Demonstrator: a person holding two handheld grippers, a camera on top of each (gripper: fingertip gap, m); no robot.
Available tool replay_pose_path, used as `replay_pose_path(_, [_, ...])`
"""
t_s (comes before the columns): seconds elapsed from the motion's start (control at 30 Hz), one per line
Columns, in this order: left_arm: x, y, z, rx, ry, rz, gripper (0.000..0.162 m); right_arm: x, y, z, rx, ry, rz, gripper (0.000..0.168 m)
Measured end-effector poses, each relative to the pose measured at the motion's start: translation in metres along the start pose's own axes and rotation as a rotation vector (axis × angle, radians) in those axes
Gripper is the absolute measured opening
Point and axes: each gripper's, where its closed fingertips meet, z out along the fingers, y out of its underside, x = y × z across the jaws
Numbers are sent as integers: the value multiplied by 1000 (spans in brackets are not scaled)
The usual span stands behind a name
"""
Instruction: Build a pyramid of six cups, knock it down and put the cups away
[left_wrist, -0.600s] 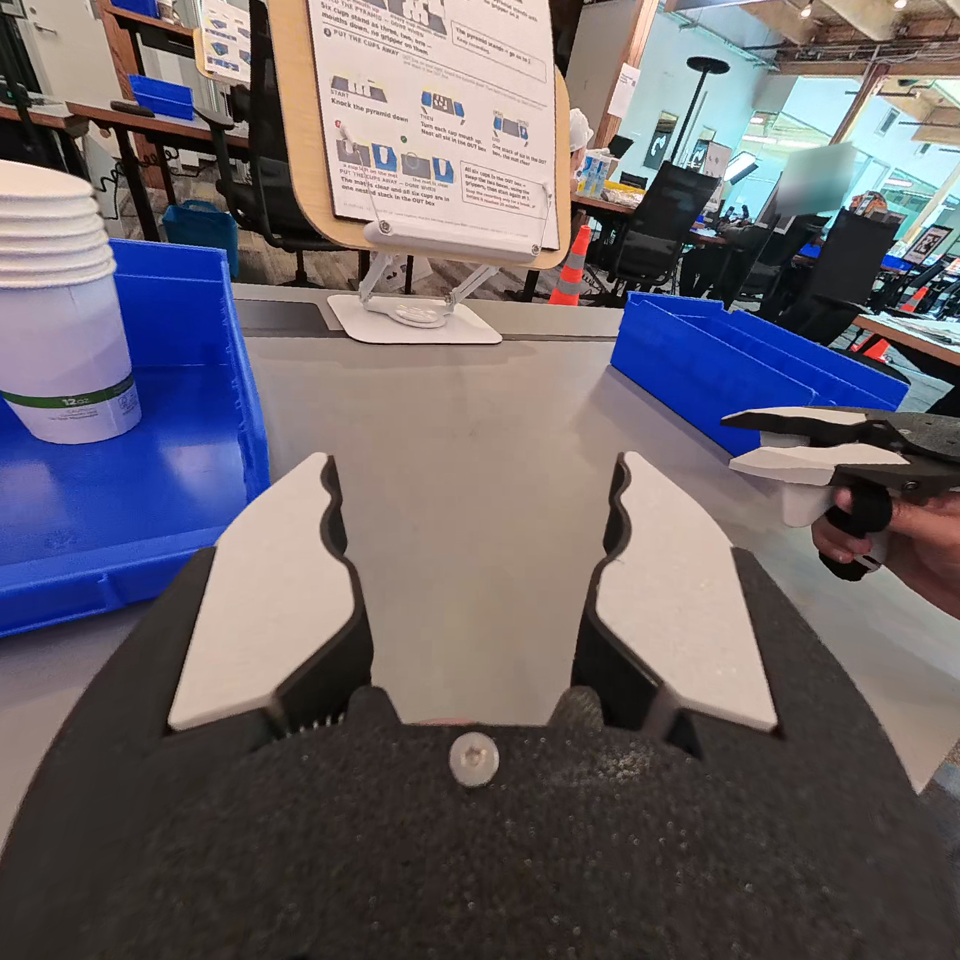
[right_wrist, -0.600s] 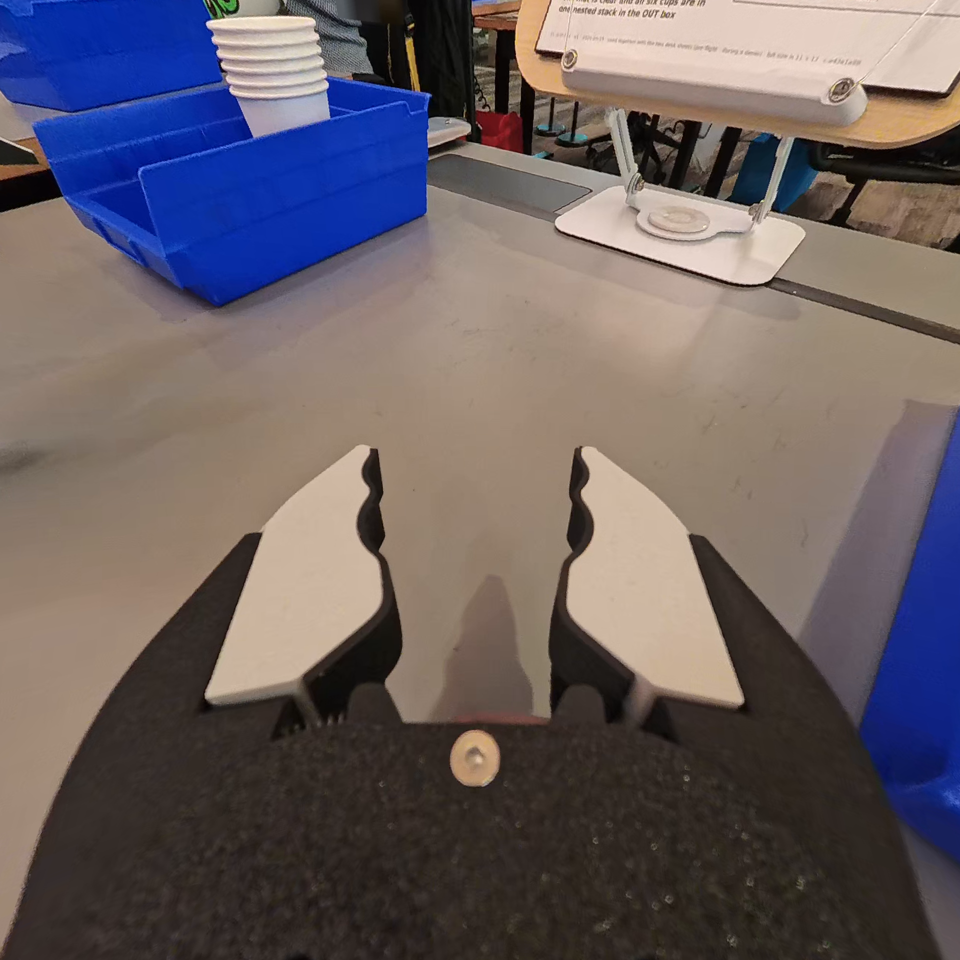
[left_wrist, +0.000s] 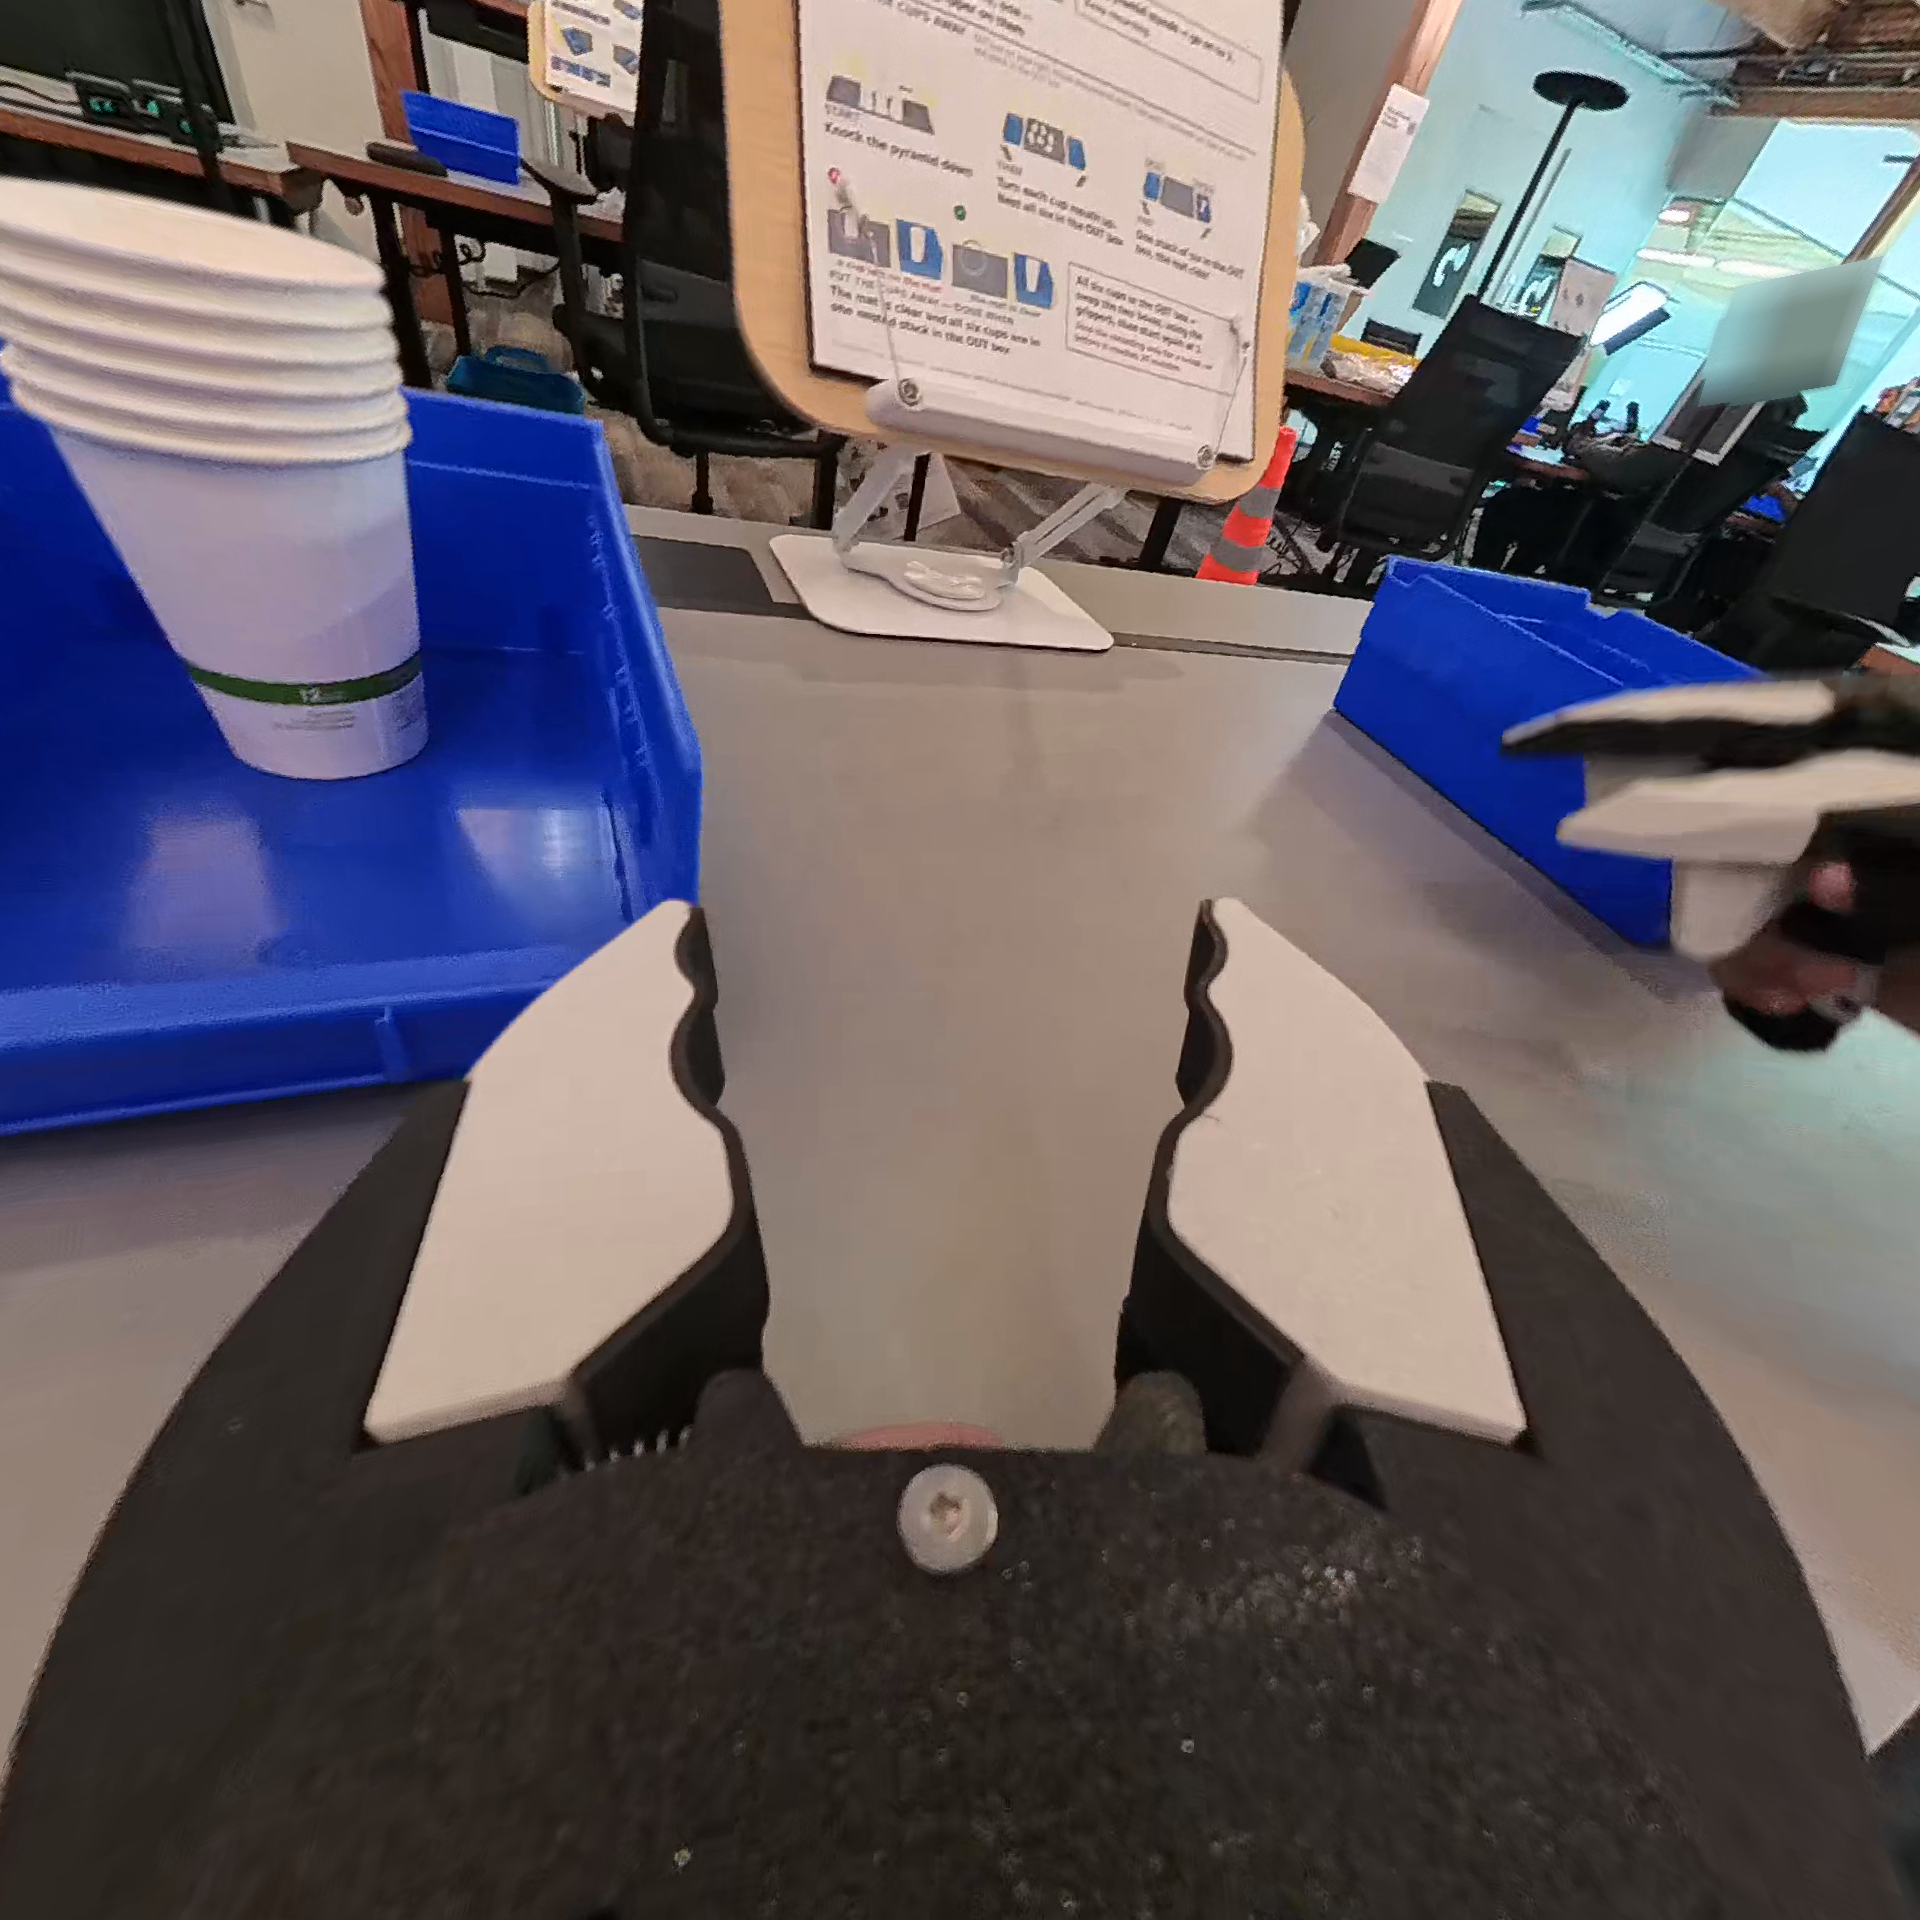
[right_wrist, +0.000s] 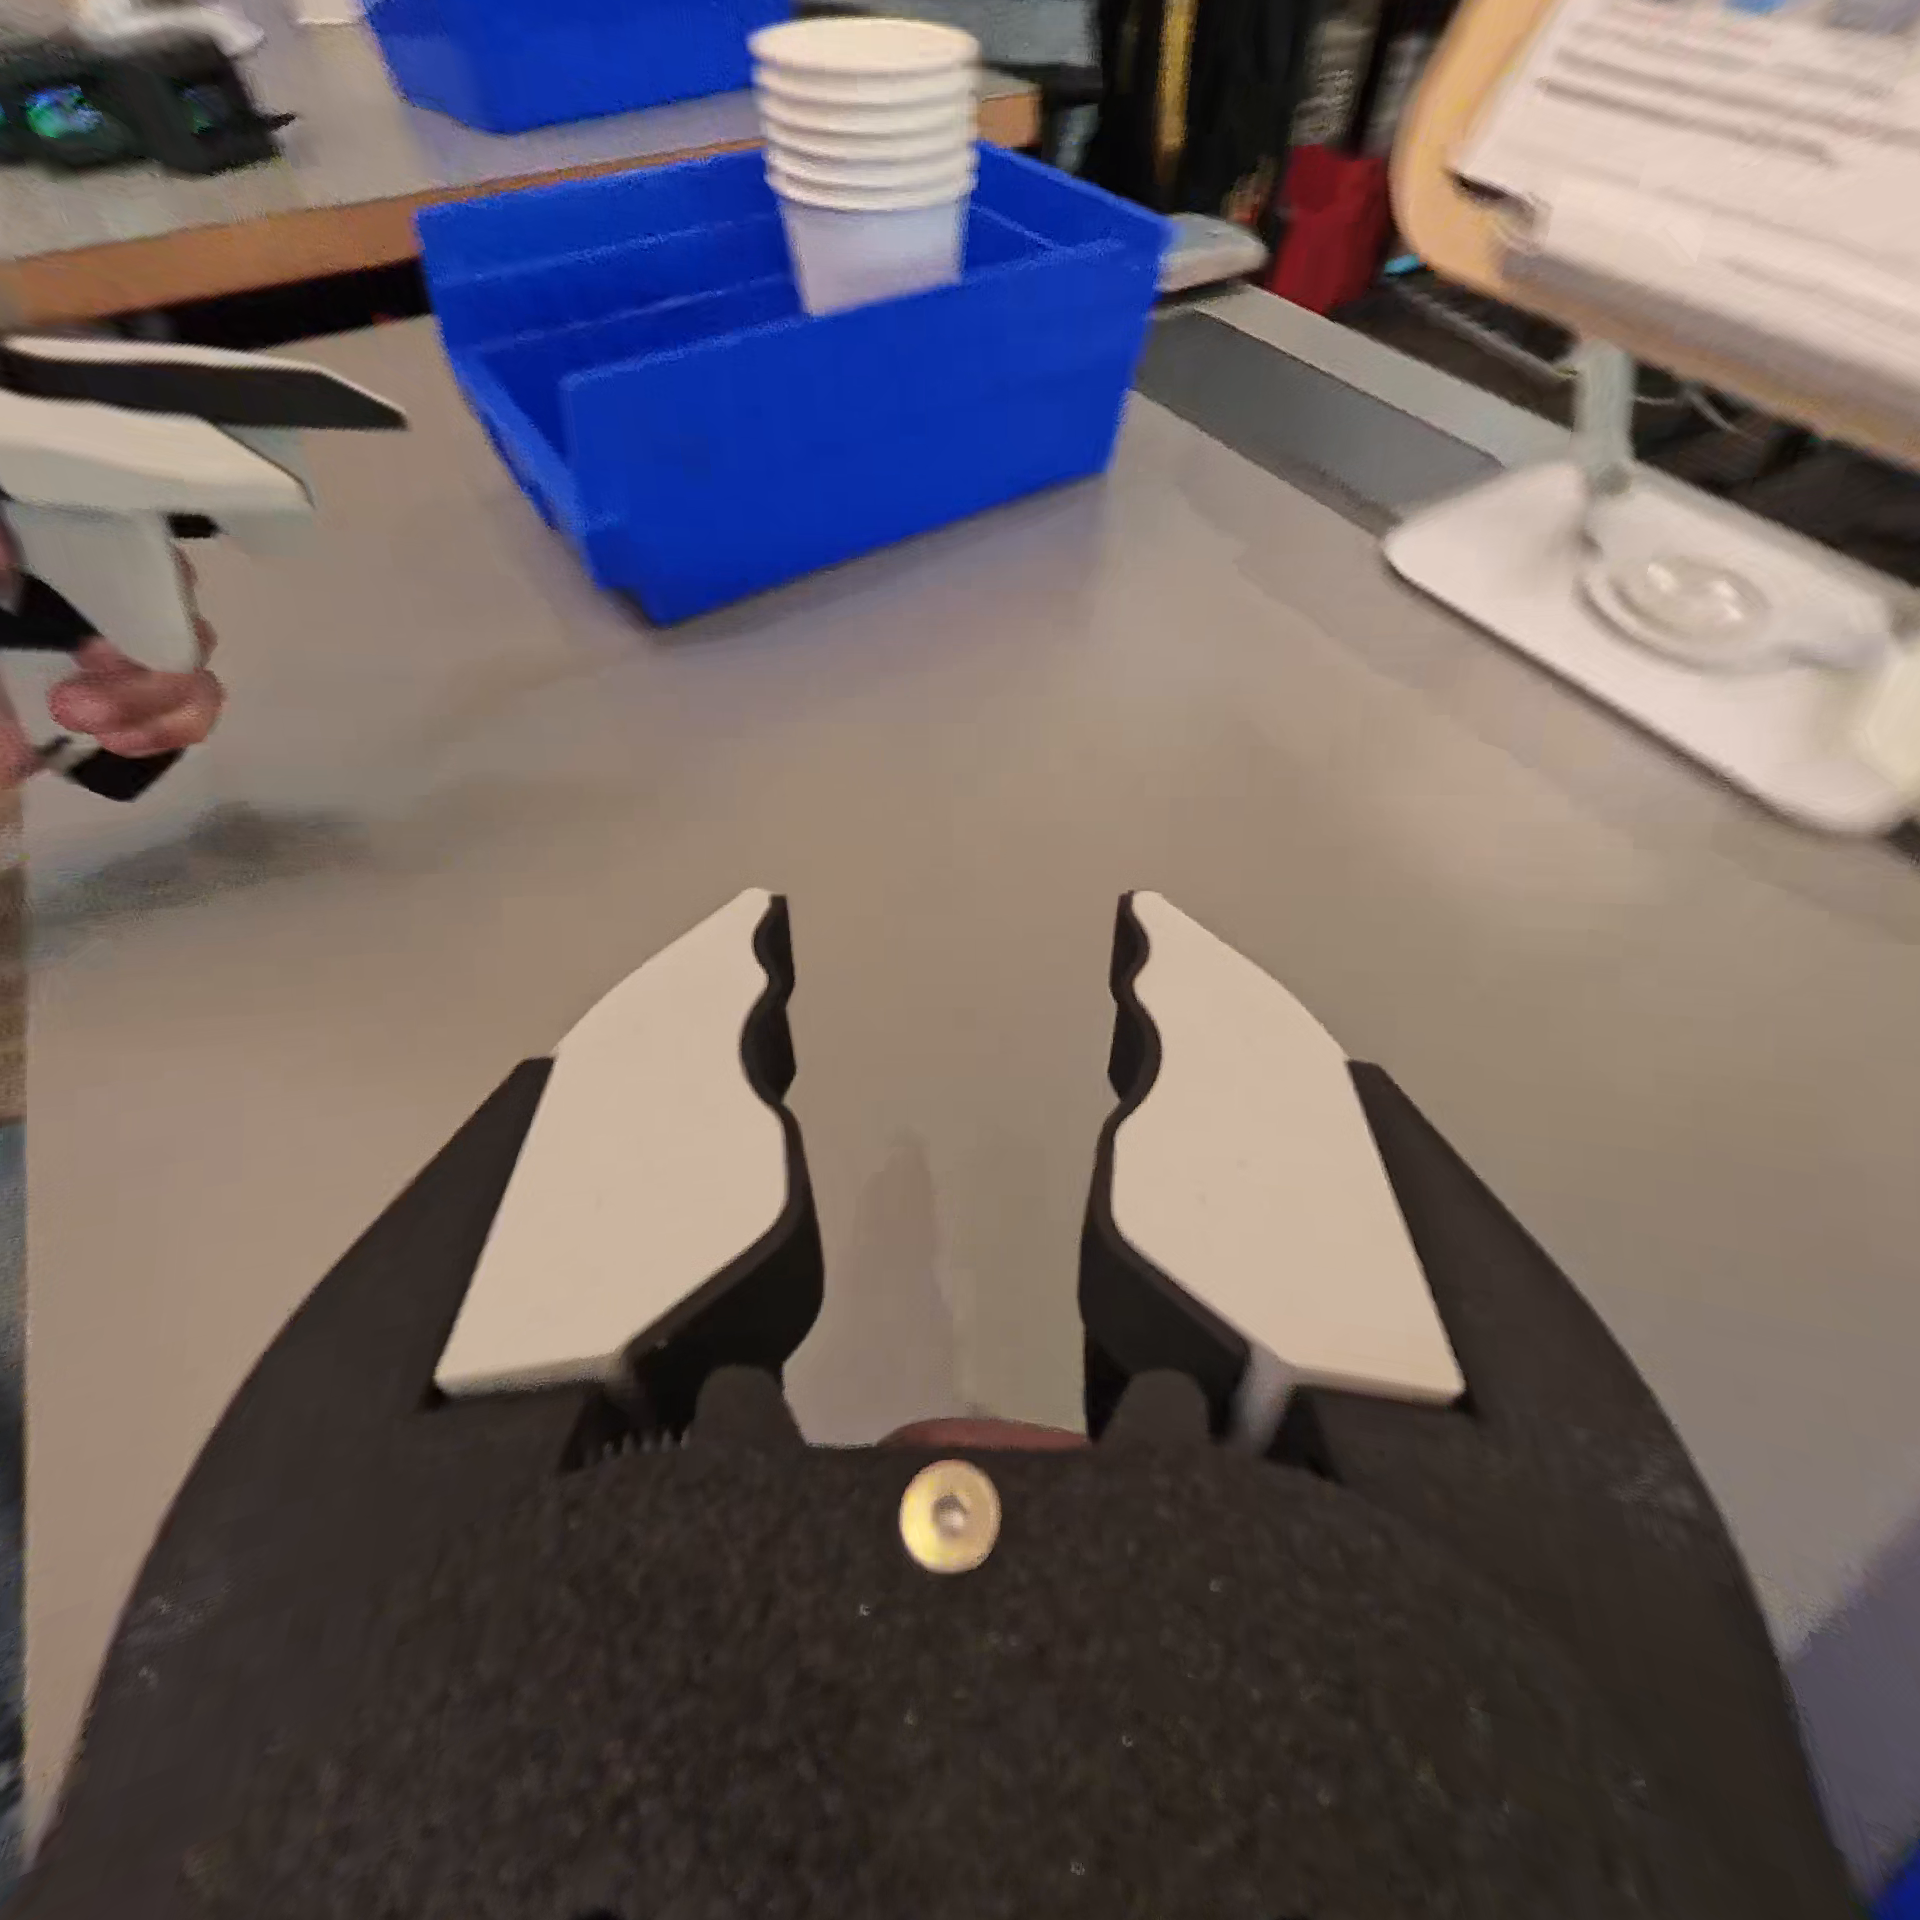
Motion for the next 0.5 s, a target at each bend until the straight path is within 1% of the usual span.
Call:
replay_pose_path(0.07, [-4, 1, -1, 0, -17, -16, 86, -6, -40, 28, -50, -75, -126, 53])
replay_pose_path(0.2, [-9, -5, 0, 29, -58, 47, 86, -23, -125, 100, -115, -192, -342, 56])
replay_pose_path(0.27, [-15, -5, 2, 29, -91, 86, 85, -30, -155, 134, -155, -229, -399, 57])
replay_pose_path(0.37, [-27, -16, 3, 40, -113, 87, 80, -34, -181, 171, -216, -244, -441, 58])
replay_pose_path(0.43, [-46, -34, 4, 46, -137, 67, 80, -40, -192, 184, -203, -266, -436, 57])
replay_pose_path(0.5, [-77, -57, 11, 50, -177, 43, 83, -41, -194, 192, -203, -259, -423, 56])
